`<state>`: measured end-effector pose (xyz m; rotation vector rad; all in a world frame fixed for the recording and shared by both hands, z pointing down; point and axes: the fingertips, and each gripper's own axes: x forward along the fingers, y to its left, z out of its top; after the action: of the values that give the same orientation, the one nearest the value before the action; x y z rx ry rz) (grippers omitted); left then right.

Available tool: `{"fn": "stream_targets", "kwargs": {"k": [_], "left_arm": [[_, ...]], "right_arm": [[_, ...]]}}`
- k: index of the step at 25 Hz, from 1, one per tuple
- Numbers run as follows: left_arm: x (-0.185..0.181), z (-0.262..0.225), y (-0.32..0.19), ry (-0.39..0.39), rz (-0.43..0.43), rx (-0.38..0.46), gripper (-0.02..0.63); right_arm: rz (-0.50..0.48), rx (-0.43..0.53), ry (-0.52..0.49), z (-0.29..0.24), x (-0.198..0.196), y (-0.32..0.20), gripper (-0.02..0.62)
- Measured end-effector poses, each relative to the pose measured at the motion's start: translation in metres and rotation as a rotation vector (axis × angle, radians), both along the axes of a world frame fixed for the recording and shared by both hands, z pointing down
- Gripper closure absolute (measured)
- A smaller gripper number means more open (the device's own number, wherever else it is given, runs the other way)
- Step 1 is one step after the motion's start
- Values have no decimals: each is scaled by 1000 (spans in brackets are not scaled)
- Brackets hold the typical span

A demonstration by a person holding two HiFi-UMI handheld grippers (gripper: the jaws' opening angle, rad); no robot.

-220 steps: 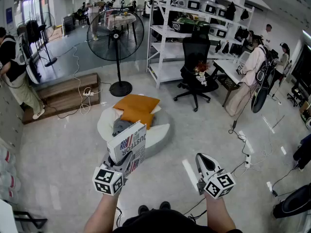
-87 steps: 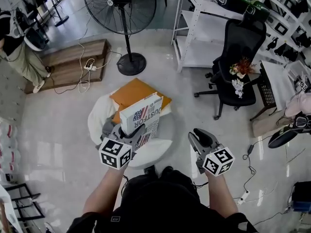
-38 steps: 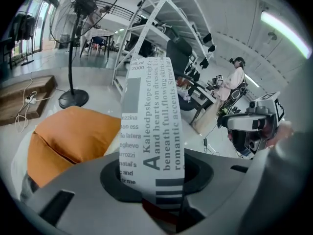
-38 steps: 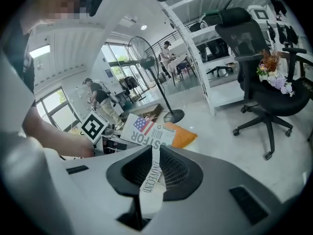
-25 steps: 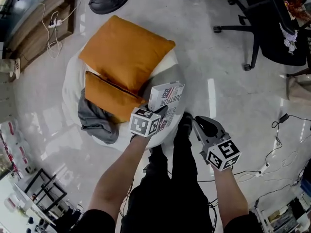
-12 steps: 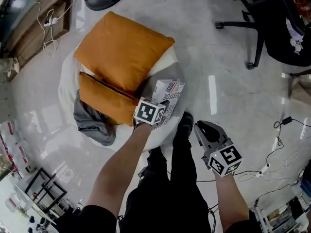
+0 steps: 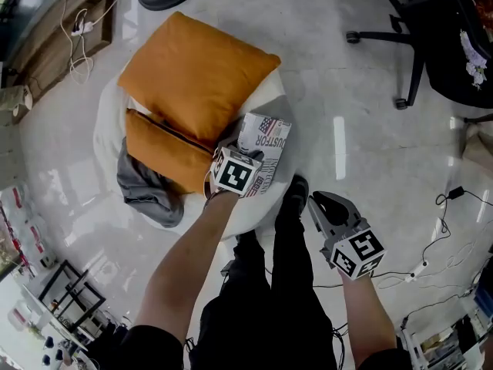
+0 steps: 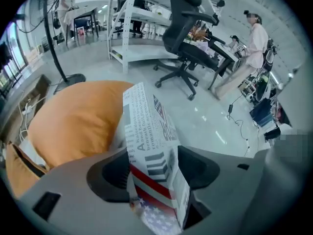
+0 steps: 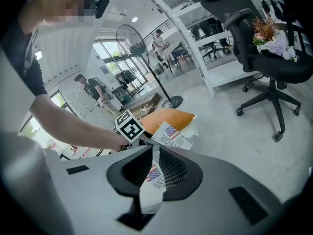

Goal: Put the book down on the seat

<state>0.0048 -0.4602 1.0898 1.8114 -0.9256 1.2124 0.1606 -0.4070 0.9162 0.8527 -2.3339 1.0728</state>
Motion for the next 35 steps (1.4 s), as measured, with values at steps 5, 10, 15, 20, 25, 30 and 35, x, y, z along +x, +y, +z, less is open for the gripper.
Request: {"fn": "stream_targets", "kwargs": {"k": [5,10,15,20,25,30,35], "left_arm": [[-26,-17,1,-46,-29,44,310],[-41,-58,15,-37,-21,82,311],[-57,-133,18,-2,-40,185,311],[-69,-231,34,110,-63,281,312],[-83,-337,48,157,-55,432,322],[-87,-436,67,344,-89,582,403],[-105,-521,94,455,-157,670,419]], "right_arm": [[-14,14,-6,-7,-9,1,536],[-22,49,-4,-40,-24,4,536],[-2,122,-7,-103,-39,-1,535],[9,176,-7,-179,-61,13,535],[13,220,5,-244,-80,39,536],[18,260,18,-292,-99,69,535],[44,329,60,-348,-99,93,537]]}}
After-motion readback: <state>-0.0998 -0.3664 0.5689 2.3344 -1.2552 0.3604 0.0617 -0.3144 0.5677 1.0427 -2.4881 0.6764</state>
